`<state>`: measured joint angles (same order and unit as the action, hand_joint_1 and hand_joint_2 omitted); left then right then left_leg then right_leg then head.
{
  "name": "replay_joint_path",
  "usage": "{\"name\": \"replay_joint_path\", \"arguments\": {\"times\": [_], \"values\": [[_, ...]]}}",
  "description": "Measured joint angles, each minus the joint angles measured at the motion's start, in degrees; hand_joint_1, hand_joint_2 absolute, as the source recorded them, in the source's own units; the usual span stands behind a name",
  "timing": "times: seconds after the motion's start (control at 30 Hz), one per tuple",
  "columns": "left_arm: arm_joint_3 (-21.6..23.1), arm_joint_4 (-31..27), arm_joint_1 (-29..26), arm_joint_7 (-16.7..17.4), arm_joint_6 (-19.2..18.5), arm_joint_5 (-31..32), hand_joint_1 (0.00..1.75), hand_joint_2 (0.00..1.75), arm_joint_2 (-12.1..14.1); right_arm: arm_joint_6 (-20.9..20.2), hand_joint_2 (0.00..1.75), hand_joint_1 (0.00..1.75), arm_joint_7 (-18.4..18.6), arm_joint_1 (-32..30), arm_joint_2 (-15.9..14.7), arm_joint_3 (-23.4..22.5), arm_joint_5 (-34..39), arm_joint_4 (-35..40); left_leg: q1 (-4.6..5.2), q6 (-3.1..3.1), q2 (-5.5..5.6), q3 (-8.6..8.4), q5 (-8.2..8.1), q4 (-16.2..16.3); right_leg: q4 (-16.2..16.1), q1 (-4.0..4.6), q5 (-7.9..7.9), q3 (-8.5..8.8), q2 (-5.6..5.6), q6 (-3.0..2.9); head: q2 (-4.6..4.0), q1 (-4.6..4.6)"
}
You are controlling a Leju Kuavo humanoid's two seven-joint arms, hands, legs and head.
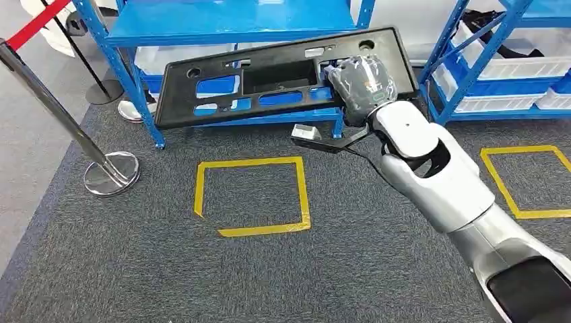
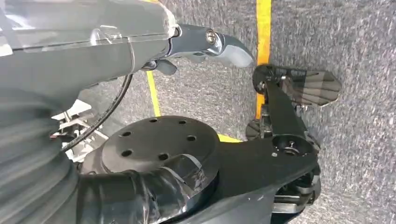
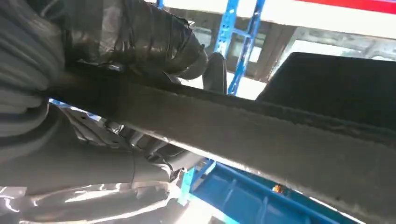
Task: Take the parts from the cabinet and place them on the table.
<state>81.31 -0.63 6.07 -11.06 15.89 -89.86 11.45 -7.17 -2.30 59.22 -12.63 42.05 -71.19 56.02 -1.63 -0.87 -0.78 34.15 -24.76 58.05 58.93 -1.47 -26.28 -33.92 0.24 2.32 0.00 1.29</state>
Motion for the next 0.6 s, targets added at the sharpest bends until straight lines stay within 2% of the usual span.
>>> {"name": "replay_joint_path", "arguments": {"times": [0.03,0.07,0.1,0.13,0.17,0.2,0.27,0.3,0.33,0.37,0.4,0.43,0.47,0.5,0.6], "values": [[0.00,0.00,0.03,0.00,0.00,-0.02,0.00,1.75,-0.05,-0.02,1.75,1.75,0.00,0.10,0.02,0.00,0.00,0.05,0.02,-0.39,0.03,0.14,0.25,-0.15,0.30,-0.19,0.08,-0.31,0.01,-0.73,0.00,0.20],[-0.02,-0.02,0.05,-0.02,-0.02,-0.02,0.00,1.75,-0.13,-0.02,1.75,1.75,0.02,0.11,0.02,0.00,0.00,0.05,-0.15,-0.66,0.06,0.14,0.40,-0.23,0.38,0.22,0.13,-0.47,0.06,-1.01,0.00,0.20],[-0.02,-0.11,0.05,-0.02,-0.02,-0.02,0.00,1.75,-0.26,-0.02,1.75,1.75,0.02,0.16,-0.04,0.00,0.00,0.02,-0.37,-1.13,0.04,0.08,0.66,-0.48,0.42,0.55,0.22,-0.58,0.07,-1.57,0.00,0.11],[-0.02,-0.26,0.02,-0.02,-0.02,-0.02,0.00,1.75,-0.42,-0.02,1.75,1.75,0.02,0.30,-0.11,0.00,0.00,0.02,-0.62,-1.52,0.08,0.24,0.52,-0.47,0.02,0.26,0.65,-0.53,0.06,-2.36,0.00,0.11],[-0.02,-0.35,0.02,-0.02,-0.02,-0.02,0.00,1.75,-0.53,-0.02,1.75,1.75,0.02,0.46,-0.07,0.00,-0.09,0.04,-0.70,-1.48,0.18,0.70,-0.42,0.41,-0.32,0.27,0.95,-0.52,0.02,-2.86,0.00,0.18],[-0.02,-0.35,0.04,-0.02,-0.02,-0.02,0.00,1.75,-0.57,-0.02,1.75,1.75,0.02,0.69,-0.07,0.00,-0.15,0.05,-0.59,-1.26,0.21,1.82,-2.46,3.01,-0.38,0.43,1.13,-0.61,0.04,-3.28,0.00,0.20],[-0.02,-0.44,0.08,-0.02,-0.04,0.00,0.00,1.75,-0.66,-0.02,1.75,1.75,0.02,0.76,-0.06,0.00,-0.15,0.05,-0.27,-0.80,0.24,5.88,-7.17,12.43,-0.34,0.92,1.35,-0.96,0.11,-3.81,0.00,0.18],[-0.02,-0.46,0.08,0.00,-0.04,0.00,0.00,1.75,-0.70,-0.02,1.75,1.75,0.02,0.71,-0.07,0.00,-0.15,0.02,-0.06,-0.61,0.29,7.57,-8.38,16.14,-0.32,1.26,1.44,-1.13,0.16,-4.00,0.00,0.20],[-0.02,-0.50,0.07,0.04,-0.04,0.00,0.00,1.75,-0.75,-0.04,1.75,1.75,0.00,0.60,-0.07,0.00,-0.15,0.00,0.15,-0.33,0.29,8.19,-8.19,17.59,-0.30,1.61,1.52,-1.28,0.25,-4.16,0.00,0.18],[-0.02,-0.50,0.02,0.13,-0.04,0.00,0.00,1.75,-0.83,-0.06,1.75,1.75,0.00,0.51,-0.09,0.00,-0.15,0.00,0.37,0.03,0.30,7.34,-6.91,16.14,-0.26,1.86,1.59,-1.35,0.34,-4.26,0.00,0.18],[-0.02,-0.50,0.00,0.15,-0.04,0.00,0.00,1.75,-0.85,-0.06,1.75,1.75,0.02,0.49,-0.09,0.00,-0.15,0.00,0.63,0.47,0.32,5.39,-4.91,12.59,-0.18,2.01,1.59,-1.39,0.42,-4.26,0.00,0.18],[-0.02,-0.50,0.01,0.15,-0.04,0.00,0.00,1.75,-0.90,-0.06,1.75,1.75,0.02,0.51,-0.11,0.00,-0.15,0.00,0.97,0.99,0.38,2.48,-2.51,7.38,-0.06,2.09,1.59,-1.38,0.48,-4.26,0.00,0.18],[-0.02,-0.50,0.05,0.15,-0.02,0.00,0.00,1.75,-0.90,-0.09,1.75,1.75,0.02,0.57,-0.11,0.00,-0.15,0.00,1.36,1.54,0.52,-0.11,-1.12,2.60,0.08,2.08,1.59,-1.38,0.47,-4.26,0.00,0.18],[-0.02,-0.50,0.11,0.15,-0.04,0.00,0.00,1.75,-0.90,-0.15,1.75,1.75,0.07,0.69,-0.13,0.00,-0.15,0.00,1.68,1.73,0.59,-1.08,-1.89,1.06,0.25,2.48,1.61,-1.66,0.51,-4.15,0.00,0.18],[-0.04,-0.50,0.21,0.15,-0.07,-0.02,0.00,1.75,-0.90,-0.91,1.75,1.75,0.35,1.05,-0.13,0.00,-0.07,-0.08,1.88,2.01,0.62,-0.74,-1.48,0.60,0.17,1.96,2.21,-2.13,0.57,-3.23,0.02,0.18]]}}
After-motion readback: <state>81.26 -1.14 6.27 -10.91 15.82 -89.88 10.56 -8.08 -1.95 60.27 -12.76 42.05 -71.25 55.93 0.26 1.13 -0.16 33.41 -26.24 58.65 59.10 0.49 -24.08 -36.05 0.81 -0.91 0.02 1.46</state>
